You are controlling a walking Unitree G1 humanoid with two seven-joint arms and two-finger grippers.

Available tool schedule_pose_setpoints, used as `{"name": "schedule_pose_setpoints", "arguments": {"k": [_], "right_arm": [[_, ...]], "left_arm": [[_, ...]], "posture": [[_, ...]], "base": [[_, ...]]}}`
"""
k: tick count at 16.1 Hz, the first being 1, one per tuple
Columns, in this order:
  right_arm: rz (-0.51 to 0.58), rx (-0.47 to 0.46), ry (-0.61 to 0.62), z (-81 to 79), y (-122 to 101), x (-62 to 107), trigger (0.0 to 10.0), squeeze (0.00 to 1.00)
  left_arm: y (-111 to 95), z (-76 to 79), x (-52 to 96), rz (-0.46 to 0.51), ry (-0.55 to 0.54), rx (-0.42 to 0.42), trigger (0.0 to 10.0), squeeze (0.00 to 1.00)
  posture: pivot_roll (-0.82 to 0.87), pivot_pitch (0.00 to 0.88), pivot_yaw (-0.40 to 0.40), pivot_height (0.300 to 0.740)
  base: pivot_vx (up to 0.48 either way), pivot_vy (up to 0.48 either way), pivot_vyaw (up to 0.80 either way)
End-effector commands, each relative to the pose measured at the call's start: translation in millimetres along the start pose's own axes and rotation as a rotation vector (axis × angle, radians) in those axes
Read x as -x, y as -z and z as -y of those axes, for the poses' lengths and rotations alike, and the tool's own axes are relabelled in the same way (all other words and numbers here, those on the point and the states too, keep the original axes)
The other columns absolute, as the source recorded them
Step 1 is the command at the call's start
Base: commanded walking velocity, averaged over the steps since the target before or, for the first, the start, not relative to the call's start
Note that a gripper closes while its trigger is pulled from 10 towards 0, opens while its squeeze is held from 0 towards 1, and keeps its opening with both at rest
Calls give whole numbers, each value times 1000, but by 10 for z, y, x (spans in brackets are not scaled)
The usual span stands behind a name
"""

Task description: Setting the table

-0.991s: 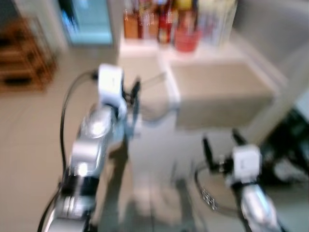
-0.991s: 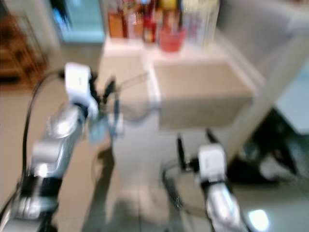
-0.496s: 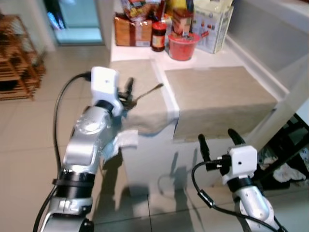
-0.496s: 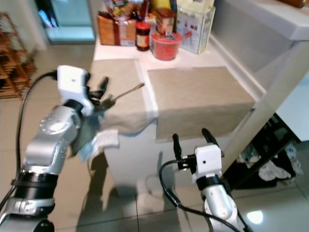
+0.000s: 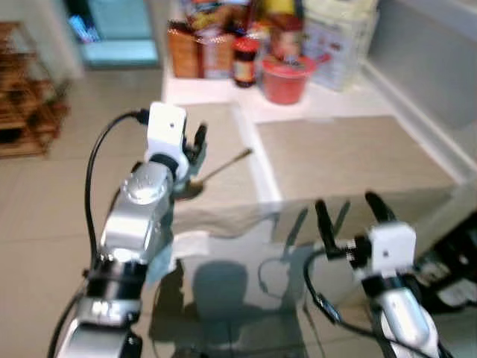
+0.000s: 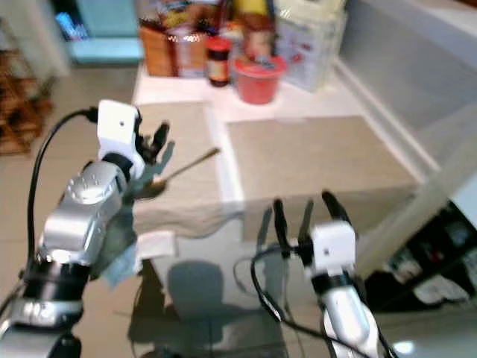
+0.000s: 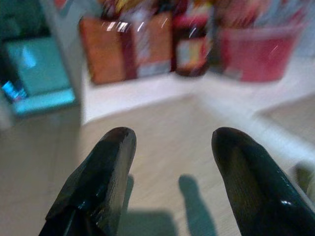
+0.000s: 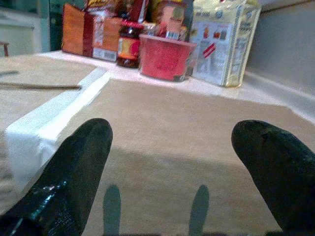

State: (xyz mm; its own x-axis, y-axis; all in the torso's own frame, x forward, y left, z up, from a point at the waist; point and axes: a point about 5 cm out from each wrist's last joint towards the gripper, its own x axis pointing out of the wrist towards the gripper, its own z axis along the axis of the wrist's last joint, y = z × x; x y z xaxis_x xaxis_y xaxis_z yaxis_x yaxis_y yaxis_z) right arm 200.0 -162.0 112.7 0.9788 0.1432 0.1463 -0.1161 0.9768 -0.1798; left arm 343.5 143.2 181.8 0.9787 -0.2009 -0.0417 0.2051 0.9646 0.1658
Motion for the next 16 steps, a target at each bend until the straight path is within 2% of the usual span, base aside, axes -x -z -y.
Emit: {"name": "schedule_pose_setpoints", "arguments": {"k": [1, 3, 5, 8, 11, 14, 16], "right_arm": [[8, 13, 3, 18, -32, -6, 10000, 0], [-5, 10, 6, 13, -4, 13, 10000, 0], [-10, 10, 7, 4, 19, 13, 10000, 0], [6, 11, 11, -9, -21, -87, 10000, 0], [6, 9, 9, -13, -35, -105, 10000, 0], [-29, 11, 4, 32, 65, -51, 10000, 0], [-40, 10, 1, 29, 113, -31, 10000, 0]], "left_arm": [[-34, 54, -57, -31, 35, -21, 10000, 0], [-78, 2, -129, -95, 53, -48, 10000, 0], [-112, -22, -134, -106, 63, -58, 10000, 0], [-225, -61, -86, -162, 128, -88, 10000, 0], [-260, -81, -52, -165, 136, -75, 10000, 0], [-415, -7, 175, -125, 288, -24, 10000, 0], [-443, -2, 218, -119, 317, -32, 10000, 0]], "posture": [[-102, 0, 8, 736], [-98, 0, 10, 736], [-91, 0, 11, 736], [-81, 0, 15, 736], [-80, 0, 15, 736], [-75, 0, 10, 736], [-71, 0, 8, 736]], "base": [[0, 0, 0], [0, 0, 0], [0, 0, 0], [0, 0, 0], [0, 0, 0], [0, 0, 0], [0, 0, 0]]}}
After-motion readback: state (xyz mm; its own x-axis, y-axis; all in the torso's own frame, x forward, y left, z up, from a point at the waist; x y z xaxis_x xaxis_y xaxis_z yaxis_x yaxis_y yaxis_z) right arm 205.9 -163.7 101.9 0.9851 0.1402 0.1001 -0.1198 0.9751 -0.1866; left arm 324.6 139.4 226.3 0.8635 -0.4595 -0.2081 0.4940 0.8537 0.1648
